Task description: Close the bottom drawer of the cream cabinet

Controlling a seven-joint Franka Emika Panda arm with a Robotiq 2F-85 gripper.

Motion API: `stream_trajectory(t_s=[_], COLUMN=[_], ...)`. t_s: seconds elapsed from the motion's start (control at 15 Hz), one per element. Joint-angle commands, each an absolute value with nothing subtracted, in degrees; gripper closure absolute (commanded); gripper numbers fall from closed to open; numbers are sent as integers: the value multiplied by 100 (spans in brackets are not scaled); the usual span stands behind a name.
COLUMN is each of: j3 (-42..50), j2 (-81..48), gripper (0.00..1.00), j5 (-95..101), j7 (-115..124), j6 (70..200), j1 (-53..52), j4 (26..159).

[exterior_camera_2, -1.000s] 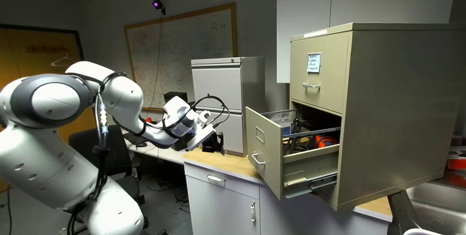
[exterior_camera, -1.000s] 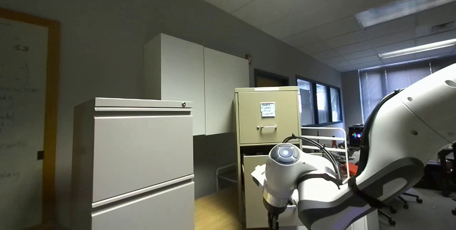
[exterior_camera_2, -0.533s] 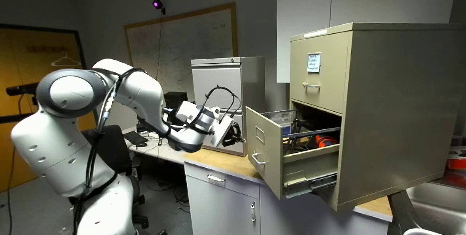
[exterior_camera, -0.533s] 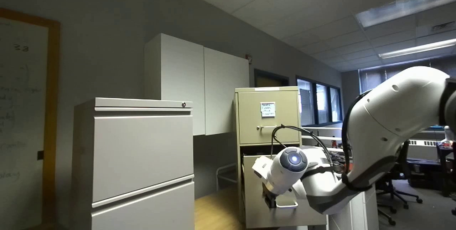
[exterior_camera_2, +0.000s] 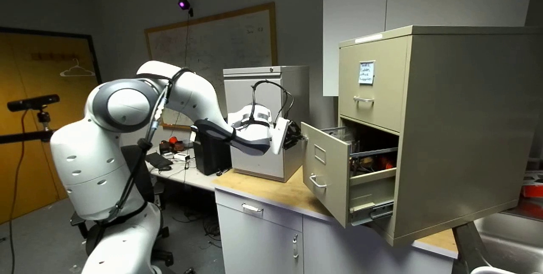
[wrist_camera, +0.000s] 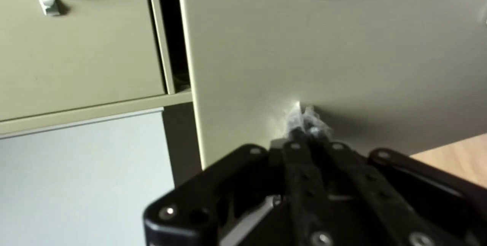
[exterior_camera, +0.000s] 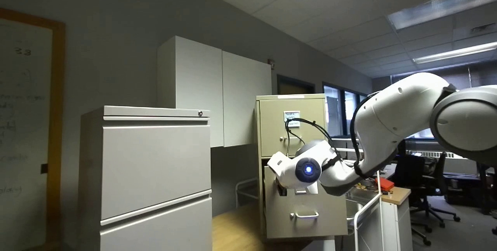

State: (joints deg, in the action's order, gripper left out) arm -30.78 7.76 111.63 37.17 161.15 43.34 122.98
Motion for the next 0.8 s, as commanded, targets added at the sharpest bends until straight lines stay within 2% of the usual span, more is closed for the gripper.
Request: stream_trajectory(t_s=[0.0, 0.13, 0.2, 0.4, 0.73], j3=[-3158, -3135, -2019, -1015, -158], j2=[-505, -1014, -1236, -1854, -2568], gripper=[96, 96, 96, 96, 97], j5=[12273, 12553, 12605, 12612, 12642], j7=[4772, 4980, 5030, 5277, 5724], j6=[14981, 14491, 14319, 14174, 13933], j1=[4340, 4295, 3197, 2369, 1748], j4=[11373, 11150, 11018, 10433, 9310])
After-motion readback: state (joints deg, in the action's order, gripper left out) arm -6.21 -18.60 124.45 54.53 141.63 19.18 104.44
